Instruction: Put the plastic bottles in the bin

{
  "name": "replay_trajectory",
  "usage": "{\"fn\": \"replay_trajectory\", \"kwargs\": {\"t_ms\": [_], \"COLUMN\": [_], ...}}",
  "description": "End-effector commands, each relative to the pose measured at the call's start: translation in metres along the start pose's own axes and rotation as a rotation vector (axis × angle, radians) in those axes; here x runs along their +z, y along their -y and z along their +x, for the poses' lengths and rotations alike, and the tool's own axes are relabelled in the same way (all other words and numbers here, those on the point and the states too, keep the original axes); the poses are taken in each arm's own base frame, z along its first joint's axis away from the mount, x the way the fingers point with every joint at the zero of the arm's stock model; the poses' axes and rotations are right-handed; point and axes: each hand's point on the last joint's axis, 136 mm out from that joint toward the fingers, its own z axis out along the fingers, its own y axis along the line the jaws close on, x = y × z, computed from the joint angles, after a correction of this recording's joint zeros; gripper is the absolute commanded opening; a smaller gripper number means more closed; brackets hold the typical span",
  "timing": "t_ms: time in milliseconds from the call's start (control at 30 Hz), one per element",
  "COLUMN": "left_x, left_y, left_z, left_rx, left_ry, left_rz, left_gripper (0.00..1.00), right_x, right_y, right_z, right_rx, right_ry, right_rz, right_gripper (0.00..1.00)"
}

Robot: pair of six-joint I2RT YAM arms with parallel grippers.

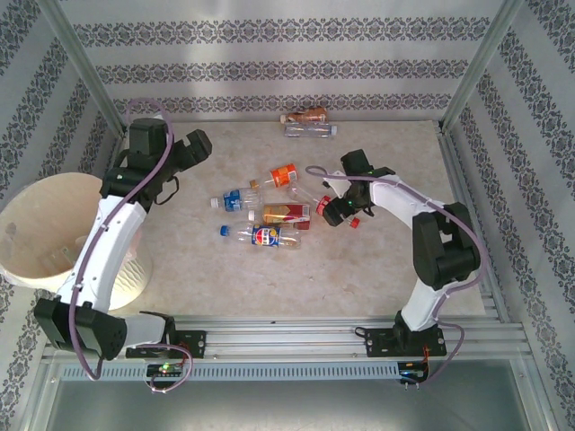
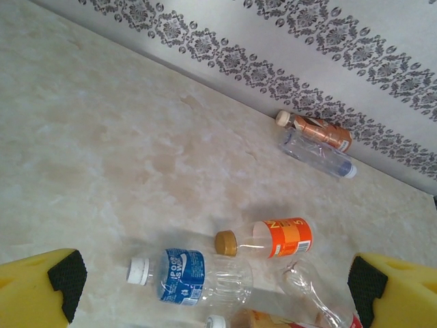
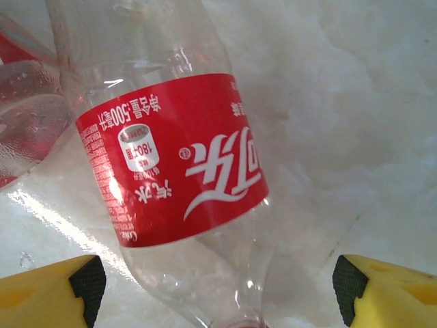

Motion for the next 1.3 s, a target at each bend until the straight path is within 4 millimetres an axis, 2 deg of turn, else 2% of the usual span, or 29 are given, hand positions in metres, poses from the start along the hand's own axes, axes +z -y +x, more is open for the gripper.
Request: {"fn": "replay_trajectory", "kwargs": {"t_ms": [0,233,367,433,567,733,933,1067,1267], "left_x": [0.005,0.004,0.007,0.008,0.009,0.013,0.02,0.024,0.029], "left_y": [0.011,0.006,0.012,0.017,0.021,0.021,0.026,0.028,0.034], "left_z": [0.003,0.001,0.002,0.004,0.004,0.005,0.009,0.011,0.015], "left_rx": [-0.018,-0.028,-0.011,-0.005,-0.011,-0.014,-0.007,0.003,-0.01], "left_ry": [0.019,0.029,0.027,0.025,0.021,0.011,-0.017,-0.026,-0.046], "left_rz": [0.062,0.04,0.072,0.108,0.131,0.127,0.148,0.165,0.198], "left_gripper": [1.0,1.0,1.0,1.0,1.0,1.0,1.0,1.0,1.0], "right_x": [0.009,0.026,0.033,0.037,0.038,0.04,0.024,0.009,-0.024], "right_y": [-0.001,-0.004,-0.004,-0.003,-0.002,0.001,0.002,0.007,0.005], "right_z": [0.004,0.005,0.002,0.002,0.003,0.015,0.018,0.018,-0.005], "right_rx": [-0.091,-0.155,-0.157,-0.16,-0.168,-0.187,-0.186,-0.17,-0.122], "right_ry": [-0.046,-0.064,-0.059,-0.069,-0.077,-0.13,-0.102,-0.061,0.129], "right_rz": [-0.036,-0.076,-0.085,-0.084,-0.084,-0.057,-0.034,0.017,0.062], "right_gripper": [0.86,0.84,0.81,0.73,0.71,0.59,0.44,0.39,0.37]}}
